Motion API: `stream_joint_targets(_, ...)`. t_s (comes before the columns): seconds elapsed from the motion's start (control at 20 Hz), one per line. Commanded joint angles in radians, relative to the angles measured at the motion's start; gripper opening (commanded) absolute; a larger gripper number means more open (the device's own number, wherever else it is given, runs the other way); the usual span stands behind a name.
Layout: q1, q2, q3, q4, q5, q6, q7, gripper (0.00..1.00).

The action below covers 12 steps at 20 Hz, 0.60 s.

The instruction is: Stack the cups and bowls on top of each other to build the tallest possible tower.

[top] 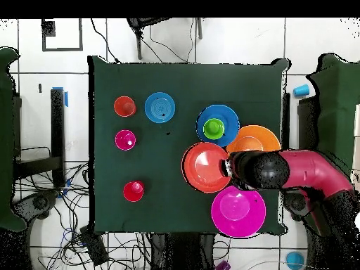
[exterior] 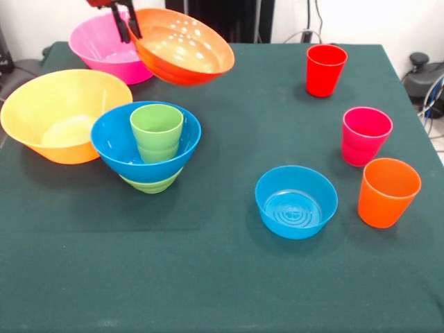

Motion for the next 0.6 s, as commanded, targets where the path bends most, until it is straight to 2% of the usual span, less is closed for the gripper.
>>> stream_joint_targets(0.05, -0.028, 0.077, 0.109, -0.101, 0.019, 0.126, -0.385, 0.0)
stream_joint_targets(0.3, -0.039, 0.124, 0.134, -0.178, 0.022, 0.146, -0.39, 0.0)
stream_joint_targets(0.6, -0.073, 0.16, 0.184, -0.21, 0.049, 0.107, -0.375, 0.0)
